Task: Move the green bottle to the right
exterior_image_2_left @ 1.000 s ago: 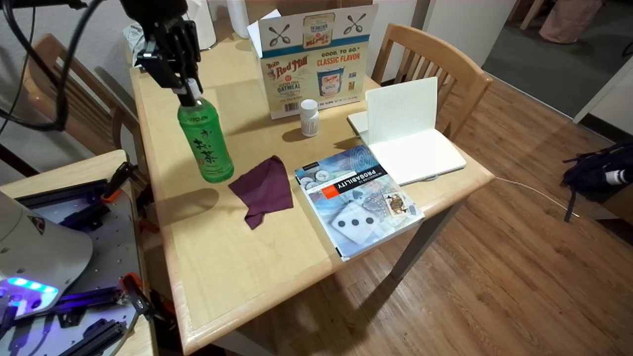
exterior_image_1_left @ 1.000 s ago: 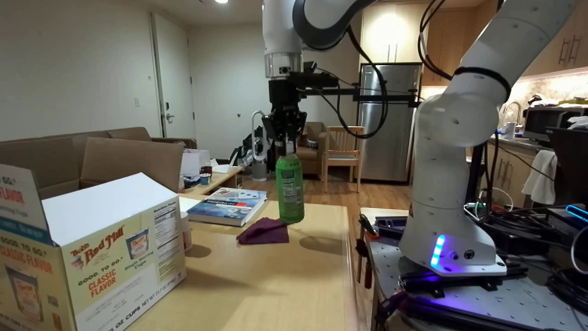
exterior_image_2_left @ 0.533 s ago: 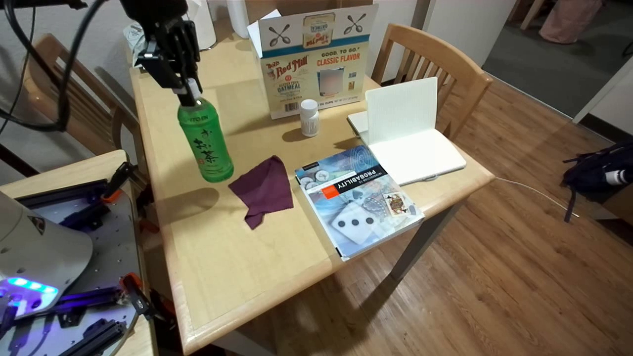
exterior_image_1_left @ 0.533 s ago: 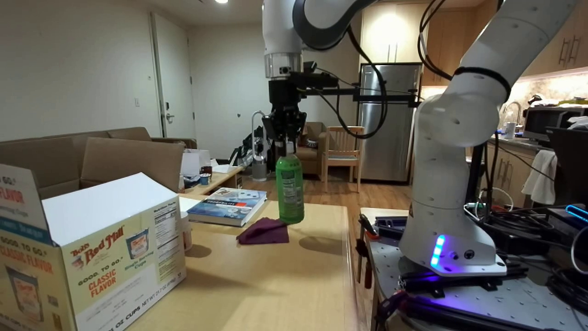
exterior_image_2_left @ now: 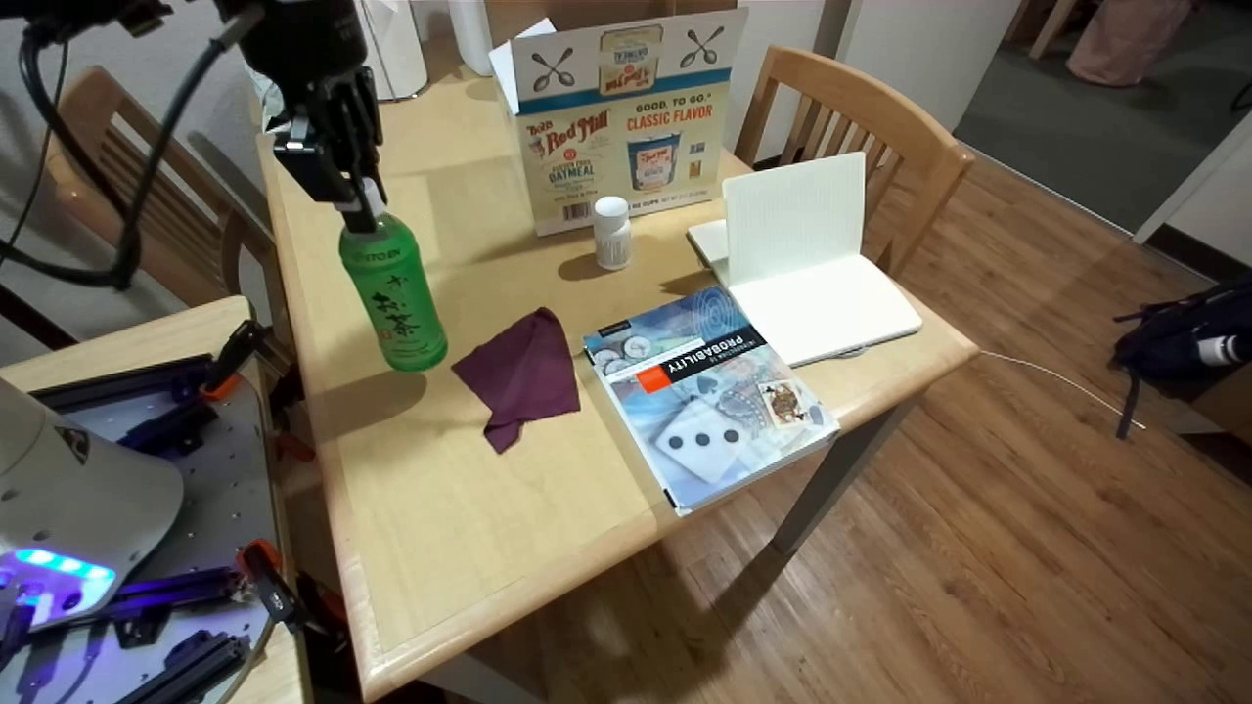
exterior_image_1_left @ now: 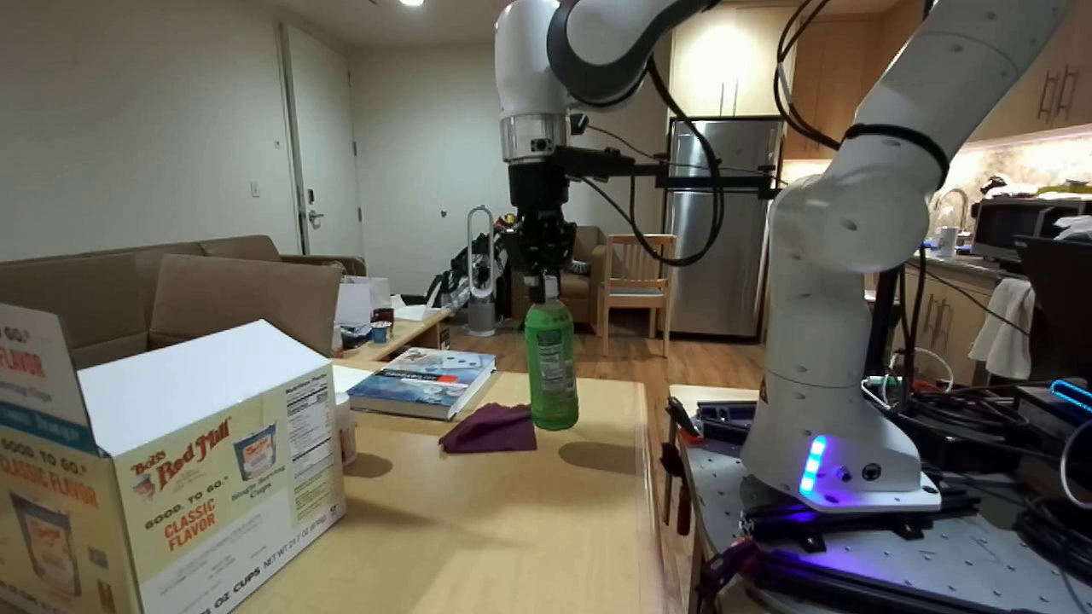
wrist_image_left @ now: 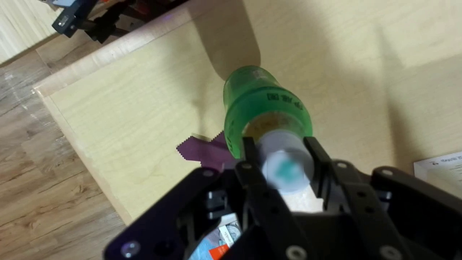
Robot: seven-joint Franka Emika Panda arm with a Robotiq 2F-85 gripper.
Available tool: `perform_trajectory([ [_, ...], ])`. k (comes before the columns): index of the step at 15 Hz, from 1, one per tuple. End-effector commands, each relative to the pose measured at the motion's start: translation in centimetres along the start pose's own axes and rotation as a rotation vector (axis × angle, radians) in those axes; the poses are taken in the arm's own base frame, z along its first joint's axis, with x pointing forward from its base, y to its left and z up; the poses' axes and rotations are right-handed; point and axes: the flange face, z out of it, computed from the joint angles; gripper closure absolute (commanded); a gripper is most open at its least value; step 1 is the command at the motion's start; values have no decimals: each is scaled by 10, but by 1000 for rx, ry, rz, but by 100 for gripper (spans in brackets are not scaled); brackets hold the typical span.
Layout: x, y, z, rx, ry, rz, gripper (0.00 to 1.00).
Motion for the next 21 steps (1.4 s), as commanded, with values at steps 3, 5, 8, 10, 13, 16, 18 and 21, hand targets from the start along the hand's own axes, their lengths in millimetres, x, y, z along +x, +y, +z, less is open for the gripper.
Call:
perform_trajectory([
  [3,-7,11,13,-28,-45,-105,89],
  [5,-11,13,17,-43,-55,-148,89],
  [8,-16,17,23,-55,-49,-209,89],
  [10,-21,21,28,-73,-52,-239,89],
  [13,-27,26,33,-83,-51,-283,89],
  [16,-21,26,27,-84,-43,-311,89],
  [18,-20,27,25,-76,-34,-328,89],
  [21,-19,29,23,-64,-33,-339,89],
])
